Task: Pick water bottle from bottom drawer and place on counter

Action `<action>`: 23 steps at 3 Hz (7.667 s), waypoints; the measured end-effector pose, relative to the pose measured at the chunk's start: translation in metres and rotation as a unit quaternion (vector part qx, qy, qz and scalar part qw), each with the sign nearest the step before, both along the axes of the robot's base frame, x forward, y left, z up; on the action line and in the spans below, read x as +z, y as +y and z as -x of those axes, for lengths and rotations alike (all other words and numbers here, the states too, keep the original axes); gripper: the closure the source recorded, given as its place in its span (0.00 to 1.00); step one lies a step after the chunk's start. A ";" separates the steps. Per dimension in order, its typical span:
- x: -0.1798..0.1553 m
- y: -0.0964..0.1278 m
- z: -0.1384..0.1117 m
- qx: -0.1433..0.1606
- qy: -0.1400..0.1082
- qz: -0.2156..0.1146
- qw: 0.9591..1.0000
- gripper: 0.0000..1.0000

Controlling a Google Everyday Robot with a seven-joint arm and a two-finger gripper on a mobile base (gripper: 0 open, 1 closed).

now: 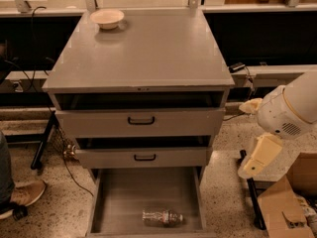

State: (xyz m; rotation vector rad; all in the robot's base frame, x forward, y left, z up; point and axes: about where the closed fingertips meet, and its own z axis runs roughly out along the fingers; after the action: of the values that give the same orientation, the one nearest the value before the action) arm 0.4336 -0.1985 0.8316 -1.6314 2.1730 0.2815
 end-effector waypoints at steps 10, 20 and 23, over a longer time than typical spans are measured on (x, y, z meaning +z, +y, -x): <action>-0.441 0.009 -0.040 0.037 0.025 -0.064 0.997 0.00; -0.661 0.168 -0.114 0.101 -0.008 -0.153 0.983 0.00; -0.716 0.163 -0.110 0.105 0.023 -0.124 0.986 0.19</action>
Offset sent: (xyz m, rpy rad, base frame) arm -0.0374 0.0195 -0.2357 0.1380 0.0756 -0.0440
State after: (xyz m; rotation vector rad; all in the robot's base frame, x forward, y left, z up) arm 0.5437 -0.0351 0.1153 -1.7217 1.9090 0.6307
